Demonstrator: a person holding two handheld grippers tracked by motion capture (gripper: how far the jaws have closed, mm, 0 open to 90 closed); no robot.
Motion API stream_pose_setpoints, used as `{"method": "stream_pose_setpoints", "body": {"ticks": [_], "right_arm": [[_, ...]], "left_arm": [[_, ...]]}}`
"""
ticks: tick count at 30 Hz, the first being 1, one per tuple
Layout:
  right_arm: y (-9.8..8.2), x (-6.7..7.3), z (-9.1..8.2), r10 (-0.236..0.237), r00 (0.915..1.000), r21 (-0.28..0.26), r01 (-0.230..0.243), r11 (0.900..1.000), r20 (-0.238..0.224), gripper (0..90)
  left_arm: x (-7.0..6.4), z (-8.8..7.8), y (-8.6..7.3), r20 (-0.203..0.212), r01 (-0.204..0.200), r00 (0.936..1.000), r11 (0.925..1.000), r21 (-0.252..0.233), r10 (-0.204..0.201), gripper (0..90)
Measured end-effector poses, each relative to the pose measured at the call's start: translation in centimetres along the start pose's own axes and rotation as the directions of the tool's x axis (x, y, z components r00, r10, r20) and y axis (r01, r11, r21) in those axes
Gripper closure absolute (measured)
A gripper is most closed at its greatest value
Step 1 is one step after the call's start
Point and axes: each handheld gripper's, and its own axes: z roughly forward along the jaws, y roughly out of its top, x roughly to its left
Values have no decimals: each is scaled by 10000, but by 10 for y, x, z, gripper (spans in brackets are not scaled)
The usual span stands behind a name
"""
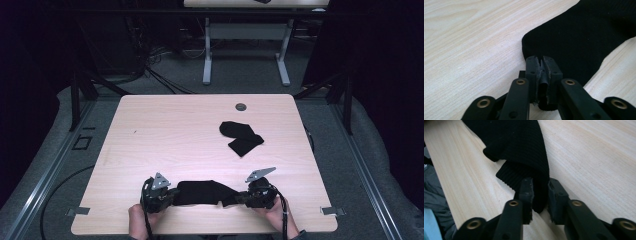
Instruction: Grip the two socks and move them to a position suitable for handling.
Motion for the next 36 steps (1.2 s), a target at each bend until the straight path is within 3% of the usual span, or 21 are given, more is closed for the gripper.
{"method": "stream_pose_setpoints", "body": {"ticks": [4,6,8,10,11,12,14,15,17,18,19,20,22,25,27,28,29,30,32,34,36], "right_arm": [[3,0,-3,-180,9995,130,177,9998,275,842],[5,0,-7,-400,9946,147,388,9991,959,850],[9,-1,-13,-586,9882,23,589,9983,1413,852],[13,-1,-20,-921,9738,13,939,9956,2078,853],[17,0,-27,-1219,9529,51,1255,9921,2776,853],[20,1,-31,-1414,9384,-17,1496,9888,3154,854],[29,6,-44,-1953,8829,-191,2247,9742,4270,854],[33,9,-50,-2195,8497,-416,2718,9614,4794,854],[36,13,-55,-2689,7993,-354,3400,9398,5374,851],[35,17,-56,-3159,7651,-87,3870,9220,5610,846],[33,18,-55,-3485,7734,207,3990,9167,5295,836],[30,17,-52,-3708,7973,453,3989,9159,4762,804],[19,14,-44,-3906,8552,985,3807,9195,3406,720],[2,9,-35,-3916,9020,1527,3675,9174,1818,616],[-5,3,-42,-3451,9335,1427,3301,9331,973,551],[-6,0,-48,-3285,9418,1252,3183,9397,716,532],[-6,-1,-54,-3258,9429,1193,3164,9411,691,511],[-5,-4,-60,-2862,9568,656,2827,9570,520,503],[-2,-9,-68,-2245,9728,-80,2253,9743,564,469],[1,-13,-67,-1706,9821,-429,1743,9838,798,444],[4,-15,-60,-1243,9824,-444,1316,9903,1395,403]], "left_arm": [[3,-2,4,172,102,9998,9999,112,-104,857],[3,-3,7,346,121,9993,9999,36,-122,857],[3,-6,13,620,212,9979,9996,-197,-199,857],[1,-10,21,921,313,9954,9986,-416,-273,857],[0,-12,24,1022,361,9943,9979,-543,-304,857],[-1,-14,30,1191,380,9924,9970,-678,-297,857],[-2,-17,40,1414,538,9891,9945,-899,-407,857],[-3,-17,43,1425,521,9890,9944,-925,-386,856],[-4,-16,48,1361,361,9904,9961,-805,-249,855],[-4,-15,48,1240,248,9921,9975,-662,-164,853],[-4,-13,47,1208,298,9924,9985,-463,-240,851],[-3,-10,44,1200,237,9926,9994,-266,-203,847],[0,-6,37,1260,408,9912,9992,58,-412,834],[7,-2,24,1298,718,9884,9959,557,-786,749],[10,-3,19,1270,944,9867,9938,586,-1012,628],[11,-5,18,1164,978,9878,9936,557,-1037,568],[12,-8,18,912,1064,9898,9934,420,-1098,497],[14,-11,18,818,1073,9906,9937,315,-1095,432],[15,-14,17,445,1179,9921,9930,-31,-1176,337],[14,-14,17,205,1224,9923,9922,-224,-1219,297],[14,-12,16,57,1072,9942,9940,-198,-1071,269]]}}
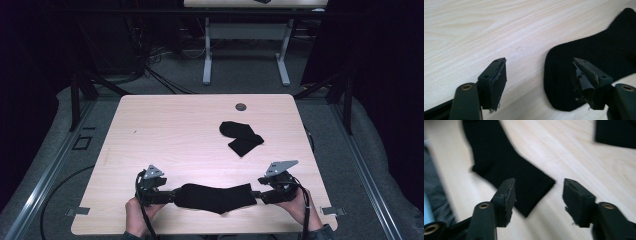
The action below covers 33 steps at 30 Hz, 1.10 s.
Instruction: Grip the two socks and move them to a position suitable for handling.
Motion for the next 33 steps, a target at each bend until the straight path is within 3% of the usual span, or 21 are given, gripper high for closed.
{"method": "stream_pose_setpoints", "body": {"ticks": [6,10,14,19,24,33], "right_arm": [[-3,-4,30,539,9964,80,-545,9985,661,293],[-9,-9,44,979,9933,-97,-975,9952,610,216],[-15,-13,54,1092,9904,-158,-1082,9940,852,149],[-21,-15,56,1199,9865,-741,-1121,9909,1111,103],[-25,-16,58,1102,9842,-854,-990,9914,1385,54],[-27,-13,59,1102,9815,-964,-958,9907,1566,52]], "left_arm": [[1,12,-5,-401,-321,9987,9995,61,323,190],[1,20,-8,-743,-576,9956,9983,11,576,155],[2,23,-11,-847,-675,9942,9976,-174,658,146],[7,26,-17,-932,-682,9935,9971,-350,647,117],[6,27,-17,-945,-876,9919,9959,-237,850,79],[5,28,-19,-1137,-1057,9883,9940,-295,1017,74]]}}
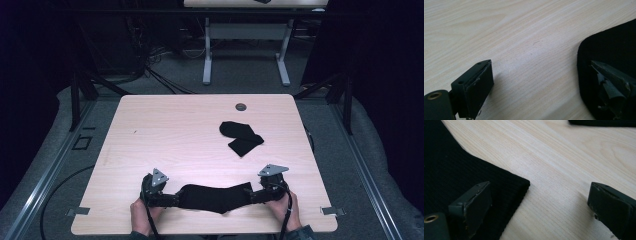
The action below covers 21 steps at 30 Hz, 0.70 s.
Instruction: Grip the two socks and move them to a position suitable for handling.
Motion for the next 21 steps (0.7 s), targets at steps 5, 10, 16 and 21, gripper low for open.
{"method": "stream_pose_setpoints", "body": {"ticks": [5,10,16,21], "right_arm": [[0,1,0,1,10000,-12,-1,10000,86,51],[-1,2,-1,-53,10000,84,52,10000,84,40],[-5,8,-4,-99,9999,228,98,9997,34,0],[-9,11,-7,-156,9999,217,156,9996,12,0]], "left_arm": [[0,0,0,28,-37,10000,10000,5,37,75],[1,-2,-2,140,-164,9998,9999,-9,164,76],[2,-5,-5,235,-216,9995,9998,-14,217,76],[2,-8,-8,299,-356,9989,9994,13,356,76]]}}
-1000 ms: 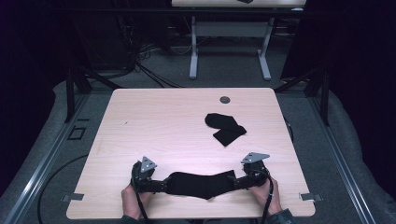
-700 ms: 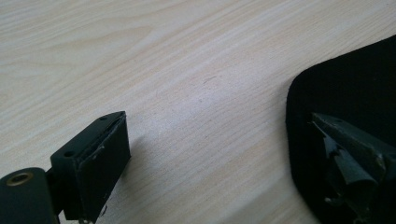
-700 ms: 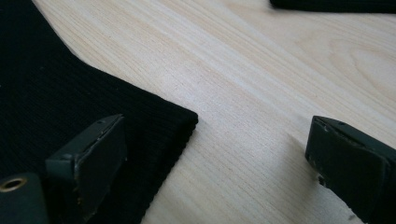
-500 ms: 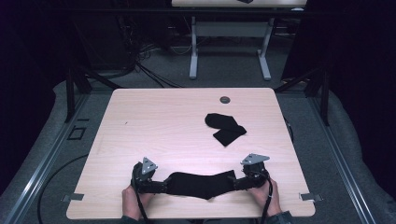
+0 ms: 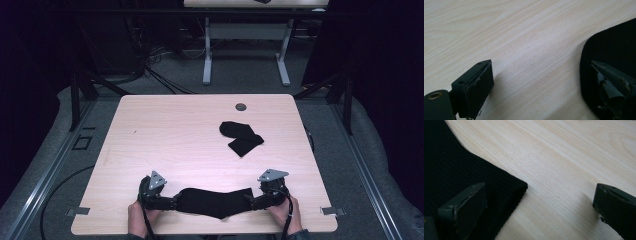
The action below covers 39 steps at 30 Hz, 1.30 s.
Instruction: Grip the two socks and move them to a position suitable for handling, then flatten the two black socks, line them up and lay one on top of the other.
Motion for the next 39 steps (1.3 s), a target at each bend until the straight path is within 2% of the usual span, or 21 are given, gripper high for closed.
{"method": "stream_pose_setpoints", "body": {"ticks": [12,15,17,20,21,22,24,25,27,28,29,33,36,39], "right_arm": [[-3,1,-3,-120,9999,-1,120,9999,-104,0],[-4,1,-3,-58,9995,-112,54,9999,-326,0],[-4,-1,-4,40,9986,-296,-56,9995,-531,0],[-5,-8,-8,376,9937,-529,-434,9977,-1055,0],[-5,-9,-8,556,9921,-662,-634,9958,-1129,0],[-5,-12,-9,548,9908,-601,-626,9962,-1238,0],[-4,-15,-9,660,9881,-645,-755,9951,-1390,0],[-2,-16,-9,700,9888,-683,-795,9945,-1318,0],[4,-20,-11,524,9927,-498,-582,9971,-1090,0],[8,-21,-13,484,9947,-583,-538,9968,-907,0],[13,-23,-15,378,9964,-559,-421,9975,-759,0],[36,-35,-19,76,9990,-500,-98,9987,-448,0],[54,-43,-16,-88,9991,-443,69,9990,-415,0],[68,-48,-11,-300,9991,-319,290,9991,-297,0]], "left_arm": [[-1,-1,-1,55,42,10000,10000,-20,-42,71],[0,1,0,79,6,10000,9998,188,-7,0],[1,0,-1,173,62,9998,9999,118,-64,0],[3,-5,-3,317,188,9993,9990,-417,-175,0],[5,-8,-5,394,366,9987,9962,-788,-335,0],[8,-11,-7,456,549,9977,9932,-1028,-504,0],[14,-17,-8,529,961,9946,9863,-1340,-897,0],[18,-21,-9,483,1153,9928,9822,-1485,-1093,0],[27,-26,-10,12,1296,9914,9809,-1447,-1308,0],[32,-27,-11,-232,1346,9900,9819,-1330,-1389,0],[37,-26,-13,-287,1447,9884,9816,-1246,-1493,0],[50,-25,-15,-916,1560,9827,9861,-568,-1607,0],[53,-23,-18,-1022,1725,9789,9836,-520,-1771,0],[54,-19,-18,-1022,1756,9789,9842,-221,-1770,0]]}}
